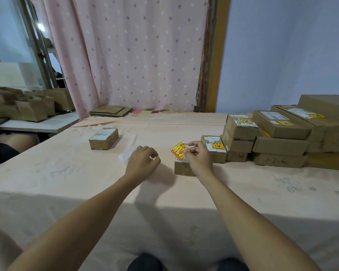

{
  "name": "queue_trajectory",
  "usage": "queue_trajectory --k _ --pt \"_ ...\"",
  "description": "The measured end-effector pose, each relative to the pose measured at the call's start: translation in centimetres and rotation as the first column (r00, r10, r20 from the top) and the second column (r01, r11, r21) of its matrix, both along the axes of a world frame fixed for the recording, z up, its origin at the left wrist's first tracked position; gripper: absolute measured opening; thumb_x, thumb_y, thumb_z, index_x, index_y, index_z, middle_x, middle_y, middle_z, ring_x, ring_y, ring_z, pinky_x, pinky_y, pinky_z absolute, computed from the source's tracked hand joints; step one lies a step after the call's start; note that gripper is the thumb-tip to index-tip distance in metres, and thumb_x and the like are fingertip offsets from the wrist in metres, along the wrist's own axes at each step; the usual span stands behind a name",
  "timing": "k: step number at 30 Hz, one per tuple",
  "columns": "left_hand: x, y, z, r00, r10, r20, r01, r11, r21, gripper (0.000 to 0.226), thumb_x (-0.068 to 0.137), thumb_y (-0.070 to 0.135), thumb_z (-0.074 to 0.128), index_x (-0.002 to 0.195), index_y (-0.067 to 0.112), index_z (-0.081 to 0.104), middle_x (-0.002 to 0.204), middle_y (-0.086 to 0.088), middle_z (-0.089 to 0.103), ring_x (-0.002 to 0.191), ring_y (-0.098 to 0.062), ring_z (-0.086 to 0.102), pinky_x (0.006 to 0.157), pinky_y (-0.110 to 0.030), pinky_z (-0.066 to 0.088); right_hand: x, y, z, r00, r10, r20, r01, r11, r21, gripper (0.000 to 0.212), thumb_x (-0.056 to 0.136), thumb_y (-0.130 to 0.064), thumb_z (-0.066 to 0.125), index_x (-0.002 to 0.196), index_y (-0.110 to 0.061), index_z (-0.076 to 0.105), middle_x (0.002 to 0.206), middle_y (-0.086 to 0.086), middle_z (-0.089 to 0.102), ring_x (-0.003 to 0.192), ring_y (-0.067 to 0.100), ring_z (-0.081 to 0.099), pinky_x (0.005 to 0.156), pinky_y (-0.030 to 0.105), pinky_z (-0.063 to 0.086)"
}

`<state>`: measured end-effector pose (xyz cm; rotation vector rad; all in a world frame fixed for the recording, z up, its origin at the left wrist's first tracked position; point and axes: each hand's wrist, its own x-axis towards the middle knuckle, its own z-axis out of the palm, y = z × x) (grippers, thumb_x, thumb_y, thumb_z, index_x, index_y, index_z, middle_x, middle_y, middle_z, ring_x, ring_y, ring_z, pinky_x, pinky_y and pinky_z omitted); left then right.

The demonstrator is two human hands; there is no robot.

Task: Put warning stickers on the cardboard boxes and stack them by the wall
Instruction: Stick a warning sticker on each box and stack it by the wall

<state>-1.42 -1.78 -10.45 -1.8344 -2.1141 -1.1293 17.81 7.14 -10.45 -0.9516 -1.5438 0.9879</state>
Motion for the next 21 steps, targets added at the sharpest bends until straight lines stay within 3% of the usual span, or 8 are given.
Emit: queue_trajectory --k 2,8,11,16,21 --pt "1.1 0.6 0.3 0.998 -0.032 0.045 0.032 0.999 0.006 0.012 0.090 0.023 0.059 0.087 0.020 0.070 0.086 0.012 0.065 0.089 -0.013 0.048 0.078 -0.033 0.043 0.4 0.2 0.1 1.000 0.007 0.026 -0.006 1.000 -0.002 0.018 0.093 -0.012 0.070 0.109 -0.014 0.061 0.091 -0.010 0.066 0.081 0.007 0.063 0.072 0.025 0.049" --pt "3.9 2.8 0.4 0.970 -0.084 0.227 0.086 0.996 0.004 0.015 0.095 0.020 0.057 0.098 0.021 0.072 0.094 0.016 0.066 0.099 -0.009 0.051 0.074 -0.021 0.035 2.1 1.6 0.0 0.996 0.028 0.083 -0.027 1.000 -0.003 0.008 0.095 -0.012 0.068 0.096 -0.020 0.067 0.093 0.003 0.069 0.084 0.012 0.063 0.070 0.026 0.048" --pt "4.7 4.0 -0.1 0.944 -0.125 0.305 0.132 0.991 -0.003 0.013 0.095 0.022 0.062 0.100 0.020 0.073 0.096 0.008 0.069 0.100 -0.014 0.059 0.084 -0.031 0.045 2.8 2.5 0.0 0.992 0.012 0.128 -0.014 1.000 0.011 0.009 0.095 -0.010 0.067 0.100 -0.017 0.070 0.092 0.000 0.066 0.081 0.004 0.059 0.068 0.019 0.045" --pt "5.4 5.2 -1.3 0.970 -0.100 0.222 0.107 0.994 -0.017 0.014 0.092 0.023 0.063 0.103 0.022 0.073 0.094 0.009 0.066 0.102 -0.017 0.053 0.087 -0.035 0.045 3.1 3.9 -0.1 0.981 0.000 0.196 0.002 1.000 -0.010 0.010 0.092 -0.012 0.071 0.101 -0.017 0.072 0.087 -0.007 0.062 0.081 0.002 0.058 0.067 0.015 0.044" --pt "5.7 5.4 -1.7 0.986 -0.087 0.142 0.082 0.996 0.040 0.016 0.092 0.024 0.064 0.104 0.022 0.073 0.092 0.007 0.066 0.098 -0.018 0.051 0.086 -0.037 0.045 2.2 4.7 -0.7 0.964 0.004 0.268 0.002 1.000 -0.021 0.013 0.088 -0.014 0.073 0.098 -0.022 0.072 0.086 -0.007 0.065 0.085 0.015 0.065 0.081 0.037 0.057"
